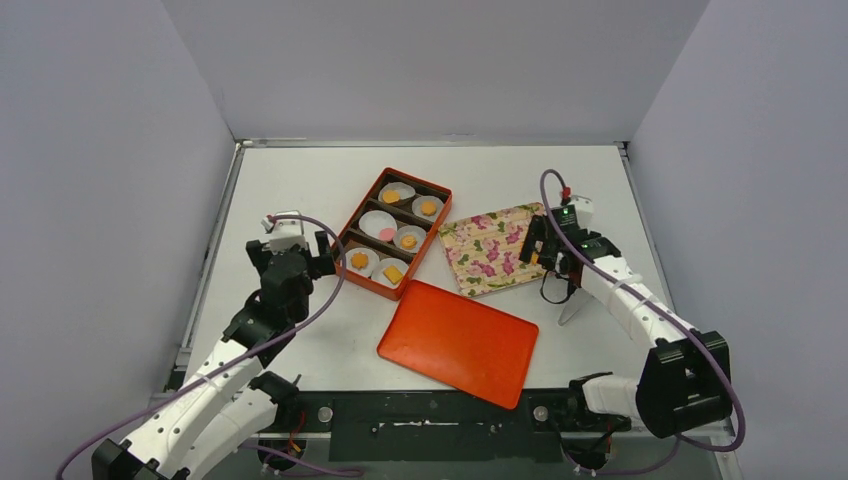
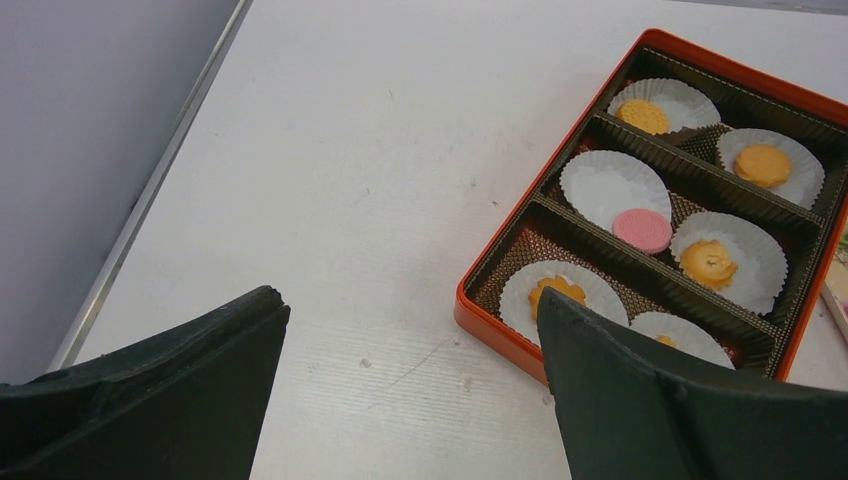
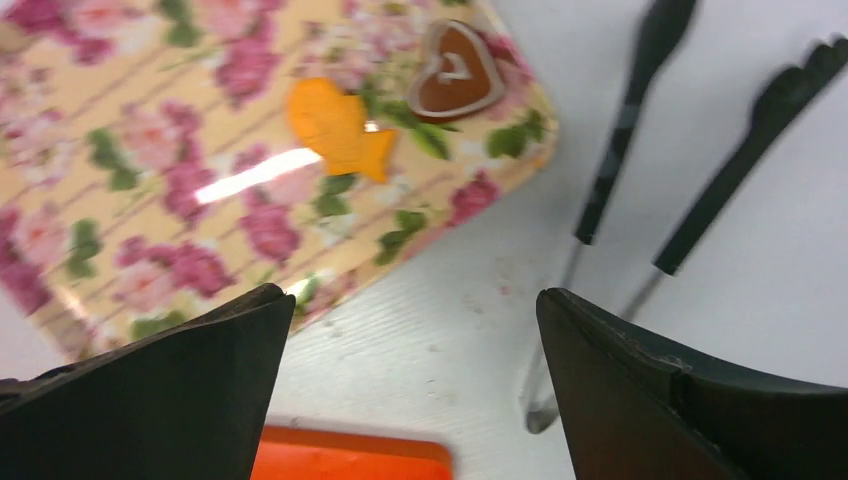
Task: Pack the cookies
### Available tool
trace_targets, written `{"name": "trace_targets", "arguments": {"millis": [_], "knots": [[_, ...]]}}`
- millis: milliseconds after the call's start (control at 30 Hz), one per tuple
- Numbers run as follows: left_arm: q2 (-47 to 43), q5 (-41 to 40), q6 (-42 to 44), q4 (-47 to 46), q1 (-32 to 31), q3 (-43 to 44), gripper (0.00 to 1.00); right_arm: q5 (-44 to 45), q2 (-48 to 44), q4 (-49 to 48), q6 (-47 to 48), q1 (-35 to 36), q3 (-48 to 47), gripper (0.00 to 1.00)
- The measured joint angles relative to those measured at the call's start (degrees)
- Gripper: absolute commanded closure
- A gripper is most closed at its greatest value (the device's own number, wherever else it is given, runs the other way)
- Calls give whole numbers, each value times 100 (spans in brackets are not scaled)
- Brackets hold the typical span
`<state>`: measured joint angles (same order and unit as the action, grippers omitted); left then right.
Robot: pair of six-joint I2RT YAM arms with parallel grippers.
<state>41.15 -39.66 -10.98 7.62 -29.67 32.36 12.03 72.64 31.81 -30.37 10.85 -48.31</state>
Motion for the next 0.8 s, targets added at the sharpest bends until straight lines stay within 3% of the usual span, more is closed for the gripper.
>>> {"name": "trace_targets", "arguments": {"millis": [200, 433, 600, 800], "knots": [[170, 234, -315, 256, 0, 24, 7, 258, 164, -149, 129, 1587, -494, 0], [267, 610, -855, 940, 0, 229, 6, 264, 1537, -645, 428, 2916, -1084, 0], [214, 914, -1335, 1502, 0, 295, 6, 151, 2337, -872, 614, 3176, -1279, 0], [90, 1325, -1810, 1958, 0, 295, 6, 190, 2715, -927, 791, 2968, -1279, 0]]}}
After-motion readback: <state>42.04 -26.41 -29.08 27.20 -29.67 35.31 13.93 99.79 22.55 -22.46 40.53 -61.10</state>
